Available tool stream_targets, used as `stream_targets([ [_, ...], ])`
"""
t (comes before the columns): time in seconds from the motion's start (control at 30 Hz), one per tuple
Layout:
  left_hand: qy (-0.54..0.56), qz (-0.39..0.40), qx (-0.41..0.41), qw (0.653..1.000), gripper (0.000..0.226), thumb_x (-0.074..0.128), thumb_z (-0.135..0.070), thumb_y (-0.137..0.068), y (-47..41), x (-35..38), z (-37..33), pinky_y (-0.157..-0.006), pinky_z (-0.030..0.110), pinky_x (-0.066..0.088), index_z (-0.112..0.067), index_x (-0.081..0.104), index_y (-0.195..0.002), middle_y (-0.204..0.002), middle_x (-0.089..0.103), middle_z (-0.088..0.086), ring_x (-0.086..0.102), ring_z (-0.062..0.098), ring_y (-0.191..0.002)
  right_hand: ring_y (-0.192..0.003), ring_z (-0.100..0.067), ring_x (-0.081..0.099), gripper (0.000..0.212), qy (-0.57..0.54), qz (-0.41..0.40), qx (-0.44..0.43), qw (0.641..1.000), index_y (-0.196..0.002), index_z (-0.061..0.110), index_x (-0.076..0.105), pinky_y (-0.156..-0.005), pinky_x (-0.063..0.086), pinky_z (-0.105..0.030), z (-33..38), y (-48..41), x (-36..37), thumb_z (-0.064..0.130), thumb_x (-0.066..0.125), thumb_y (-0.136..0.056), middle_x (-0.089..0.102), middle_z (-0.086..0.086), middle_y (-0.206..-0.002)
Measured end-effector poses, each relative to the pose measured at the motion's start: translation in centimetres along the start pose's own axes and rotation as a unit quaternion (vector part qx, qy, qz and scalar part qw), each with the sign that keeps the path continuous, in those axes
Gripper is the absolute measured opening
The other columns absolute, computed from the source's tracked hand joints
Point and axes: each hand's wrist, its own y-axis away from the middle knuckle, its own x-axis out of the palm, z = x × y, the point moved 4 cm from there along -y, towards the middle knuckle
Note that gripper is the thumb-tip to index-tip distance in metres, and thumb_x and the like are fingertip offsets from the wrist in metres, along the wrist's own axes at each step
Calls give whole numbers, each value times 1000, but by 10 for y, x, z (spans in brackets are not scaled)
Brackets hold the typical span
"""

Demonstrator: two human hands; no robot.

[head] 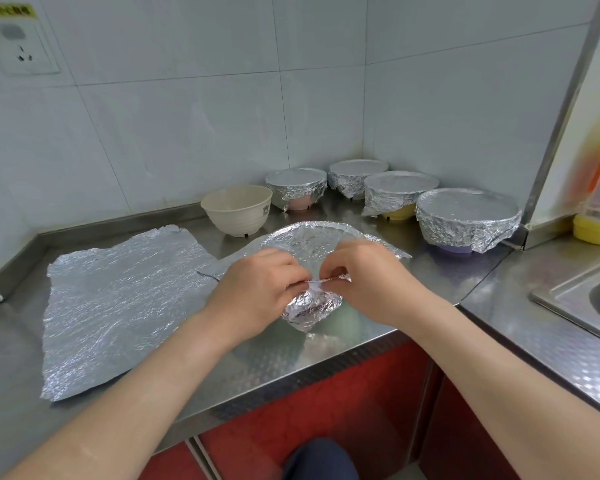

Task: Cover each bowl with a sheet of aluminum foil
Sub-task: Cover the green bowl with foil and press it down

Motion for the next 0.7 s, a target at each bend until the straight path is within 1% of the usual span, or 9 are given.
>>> stream_targets([
  [0.13,-45,-6,39,998,18,59,-26,-87,2,6,1,-57,37,52,-14,71,-90,-81,66,-2,61,22,-77,-82,-24,54,7,51,-2,-38,998,-84,12,71,-68,33,-29,1,-1,4,14,76,-79,58,0,-79],
  [0.2,-46,-3,40,998,13,62,-21,-86,2,8,-1,-56,38,52,-13,71,-90,-81,67,-1,60,23,-77,-76,-24,54,9,46,-1,-46,998,-78,12,70,-65,35,-29,-1,-1,2,10,79,-75,52,4,-74],
  [0.3,-14,33,23,999,25,52,-32,-89,-3,4,-13,-61,38,53,-17,71,-90,-81,68,-4,61,20,-78,-71,-18,55,11,12,31,-31,999,-75,15,73,-65,45,-33,-8,1,-9,11,82,-71,56,5,-72],
  [0.37,25,51,-4,998,31,49,-40,-90,-8,-9,-22,-71,35,53,-20,73,-93,-86,70,-7,62,17,-83,-72,-14,58,12,2,55,-9,998,-77,17,75,-70,47,-31,-15,0,-21,11,83,-70,64,4,-76],
  [0.4,52,61,-30,996,29,52,-40,-90,-11,-16,-22,-75,33,51,-21,74,-93,-88,71,-9,63,14,-85,-73,-11,59,13,1,65,3,998,-79,18,75,-72,47,-25,-19,0,-26,10,83,-71,67,5,-79],
  [0.5,119,96,-109,982,20,62,-30,-91,-13,-29,-8,-77,32,50,-20,74,-78,-78,72,-8,64,8,-76,-79,-1,58,18,-5,88,25,996,-88,23,75,-71,41,-7,-26,6,-33,11,80,-75,66,13,-87],
  [0.57,151,121,-153,969,15,66,-25,-90,-10,-31,4,-81,29,51,-25,74,-77,-78,73,-12,65,2,-77,-83,0,58,21,-26,87,35,995,-93,25,73,-72,39,-6,-24,9,-35,13,78,-77,64,16,-90],
  [0.63,171,129,-169,962,16,69,-22,-88,-6,-30,8,-89,27,49,-33,75,-78,-85,73,-18,65,-3,-87,-83,-1,58,15,-70,58,42,995,-90,25,74,-71,39,-7,-17,9,-38,16,77,-78,67,15,-88],
  [0.7,190,124,-175,958,11,72,-21,-85,-2,-26,9,-91,26,47,-30,77,-83,-89,73,-19,64,-4,-91,-78,-1,59,6,-94,36,51,994,-84,23,76,-67,40,-8,-10,8,-37,20,78,-79,70,12,-82],
])
